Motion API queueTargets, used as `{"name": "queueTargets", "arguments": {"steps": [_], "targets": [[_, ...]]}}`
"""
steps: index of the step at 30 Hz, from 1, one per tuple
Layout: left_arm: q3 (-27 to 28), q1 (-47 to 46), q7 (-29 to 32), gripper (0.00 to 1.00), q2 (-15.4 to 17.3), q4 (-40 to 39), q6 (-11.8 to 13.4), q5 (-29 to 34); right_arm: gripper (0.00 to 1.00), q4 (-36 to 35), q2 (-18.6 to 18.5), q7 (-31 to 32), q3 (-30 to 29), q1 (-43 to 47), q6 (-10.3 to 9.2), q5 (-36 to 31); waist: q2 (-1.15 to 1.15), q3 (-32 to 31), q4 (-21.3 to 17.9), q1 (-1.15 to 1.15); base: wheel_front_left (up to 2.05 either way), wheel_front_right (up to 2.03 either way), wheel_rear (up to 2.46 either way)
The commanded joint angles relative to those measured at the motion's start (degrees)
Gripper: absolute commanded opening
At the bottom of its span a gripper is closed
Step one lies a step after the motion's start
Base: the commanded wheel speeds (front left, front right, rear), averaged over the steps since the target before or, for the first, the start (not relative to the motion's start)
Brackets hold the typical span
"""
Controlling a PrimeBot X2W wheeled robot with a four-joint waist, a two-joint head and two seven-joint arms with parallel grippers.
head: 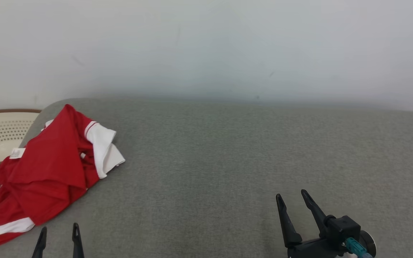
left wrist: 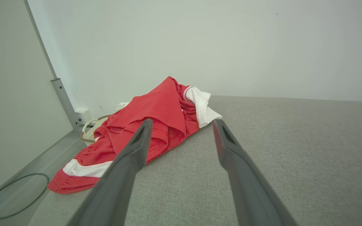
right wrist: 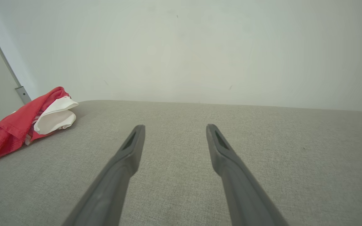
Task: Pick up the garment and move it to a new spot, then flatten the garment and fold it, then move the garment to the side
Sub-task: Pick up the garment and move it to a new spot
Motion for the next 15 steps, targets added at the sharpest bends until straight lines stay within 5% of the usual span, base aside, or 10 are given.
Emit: {"name": "queueTargets", "arguments": {"steps": [1, 15], "targets": [[0.33, 0.41, -0.16, 1.0, 0.52, 0.07, -0.08, 0.06, 1.0, 0.03, 0.05, -0.19, 0.27, 0.3, 0.04, 0.33, 0.0, -0.09, 2.14, 0.0, 0.0, 0.0, 0.0], [1.38, 1.55, -0.16, 1.0, 0.91, -0.79, 0.73, -0.08, 1.0, 0.0, 0.24, -0.19, 1.69, -0.02, 0.04, 0.86, 0.0, -0.27, 11.52, 0.0, 0.0, 0.0, 0.0]]}}
